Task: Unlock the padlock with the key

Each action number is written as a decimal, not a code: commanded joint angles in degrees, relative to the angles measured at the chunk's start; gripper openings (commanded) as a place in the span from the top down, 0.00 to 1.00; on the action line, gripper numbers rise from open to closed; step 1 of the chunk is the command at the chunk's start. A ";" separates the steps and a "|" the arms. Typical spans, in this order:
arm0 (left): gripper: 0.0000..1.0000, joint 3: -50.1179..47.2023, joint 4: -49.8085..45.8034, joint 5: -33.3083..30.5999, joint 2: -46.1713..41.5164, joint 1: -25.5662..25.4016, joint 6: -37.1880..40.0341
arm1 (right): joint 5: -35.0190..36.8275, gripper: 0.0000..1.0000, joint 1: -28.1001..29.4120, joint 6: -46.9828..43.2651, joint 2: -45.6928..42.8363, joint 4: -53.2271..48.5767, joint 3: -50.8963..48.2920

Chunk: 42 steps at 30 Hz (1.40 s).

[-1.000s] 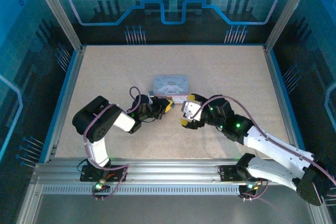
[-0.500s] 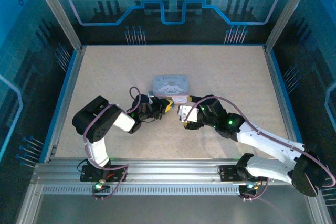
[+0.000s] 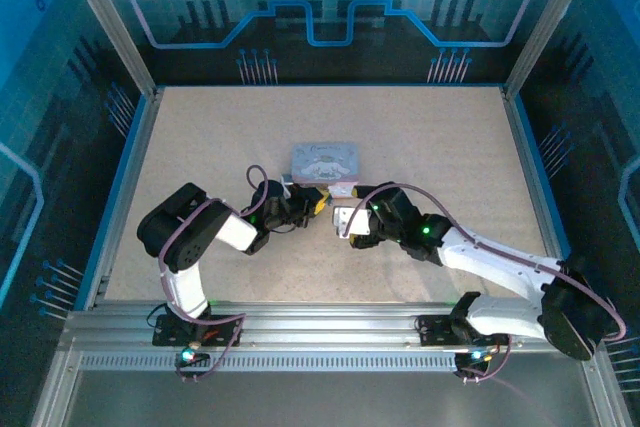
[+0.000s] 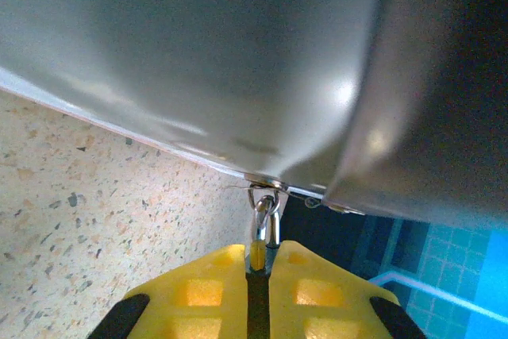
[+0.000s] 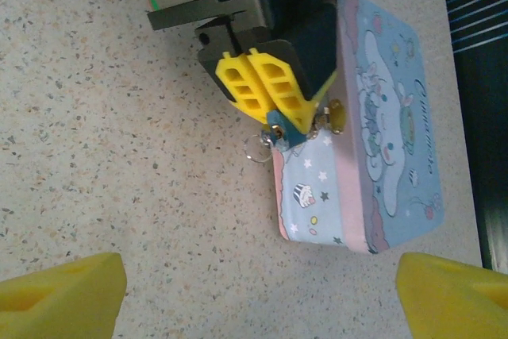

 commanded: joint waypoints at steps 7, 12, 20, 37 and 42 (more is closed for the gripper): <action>0.98 0.62 1.98 0.03 -2.33 0.17 -2.19 | -2.56 0.15 0.34 -3.99 6.61 7.93 -0.20; 0.98 0.50 2.11 0.03 -2.48 0.13 -2.77 | -3.68 0.21 -0.25 -3.73 10.25 10.27 0.28; 0.98 0.51 2.47 0.30 -2.42 0.05 -3.42 | -4.64 0.32 -1.49 -2.94 14.72 14.18 1.86; 0.98 0.50 2.80 0.38 -1.91 -0.05 -3.76 | -2.24 0.64 -1.70 -0.04 20.08 19.16 3.89; 0.98 0.50 2.99 0.42 -1.72 -0.08 -3.84 | -0.47 0.67 -1.57 0.31 20.95 21.21 3.89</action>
